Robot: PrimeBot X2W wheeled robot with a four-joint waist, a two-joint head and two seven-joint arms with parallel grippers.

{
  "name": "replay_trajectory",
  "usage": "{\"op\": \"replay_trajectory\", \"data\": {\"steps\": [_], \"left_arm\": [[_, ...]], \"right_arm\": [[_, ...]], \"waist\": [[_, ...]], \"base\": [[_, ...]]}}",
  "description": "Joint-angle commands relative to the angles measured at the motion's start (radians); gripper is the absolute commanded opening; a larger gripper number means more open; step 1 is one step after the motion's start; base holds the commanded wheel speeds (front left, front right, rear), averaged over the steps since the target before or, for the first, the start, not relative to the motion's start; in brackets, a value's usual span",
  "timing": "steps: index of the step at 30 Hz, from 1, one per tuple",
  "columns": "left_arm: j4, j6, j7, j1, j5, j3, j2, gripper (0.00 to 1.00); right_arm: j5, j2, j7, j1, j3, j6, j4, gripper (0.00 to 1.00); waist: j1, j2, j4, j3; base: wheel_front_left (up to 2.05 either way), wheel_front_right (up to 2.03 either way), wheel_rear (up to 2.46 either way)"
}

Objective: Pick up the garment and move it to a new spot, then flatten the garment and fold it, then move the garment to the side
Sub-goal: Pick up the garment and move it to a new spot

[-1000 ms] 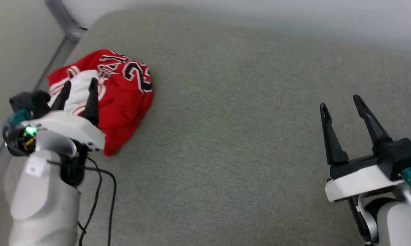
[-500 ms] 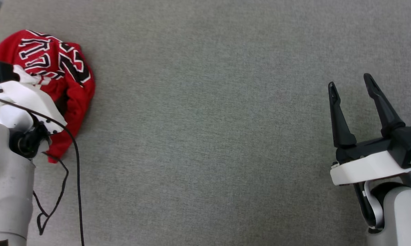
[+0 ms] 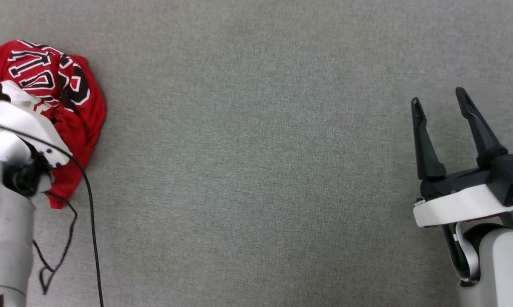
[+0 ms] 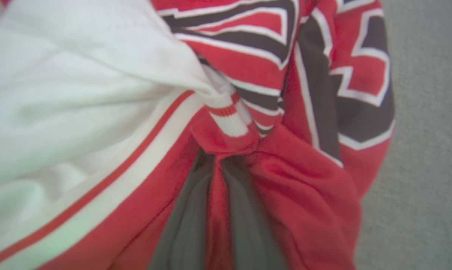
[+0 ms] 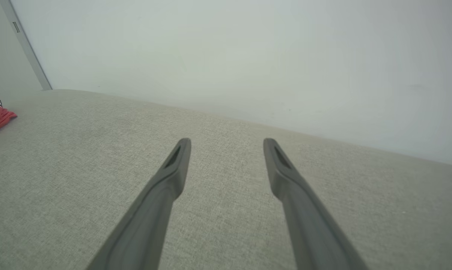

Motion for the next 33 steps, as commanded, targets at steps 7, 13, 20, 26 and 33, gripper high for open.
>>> {"op": "replay_trajectory", "data": {"steps": [7,13,20,26,33], "left_arm": [[-0.024,0.055,-0.294,0.035,0.052,0.006,-0.026,0.00],[-0.067,0.072,-0.488,0.057,0.097,-0.013,-0.042,0.00],[-0.184,0.084,-0.617,0.101,0.149,-0.068,-0.083,0.00],[-0.300,0.096,-0.625,0.174,0.157,-0.105,-0.129,0.00],[-0.474,0.105,-0.585,0.293,0.174,-0.195,-0.212,0.00]], "right_arm": [[0.022,0.005,-0.011,0.029,-0.024,-0.001,0.025,1.00],[0.050,0.006,-0.018,0.061,-0.035,-0.001,0.038,1.00],[0.089,0.006,-0.024,0.118,-0.055,-0.001,0.055,1.00],[0.120,0.006,-0.032,0.156,-0.064,-0.001,0.077,1.00],[0.138,0.006,-0.031,0.192,-0.071,-0.001,0.085,1.00]], "waist": [[0.0000,0.0000,0.018,-0.109],[0.0000,0.0000,0.024,-0.198],[0.0000,0.0000,0.000,-0.311],[0.0000,0.0000,-0.065,-0.380],[0.0000,0.0000,-0.169,-0.414]], "base": [[0.00,0.00,0.00],[0.00,0.00,0.00],[0.00,0.00,0.00],[0.00,0.00,0.00],[0.00,0.00,0.00]]}}
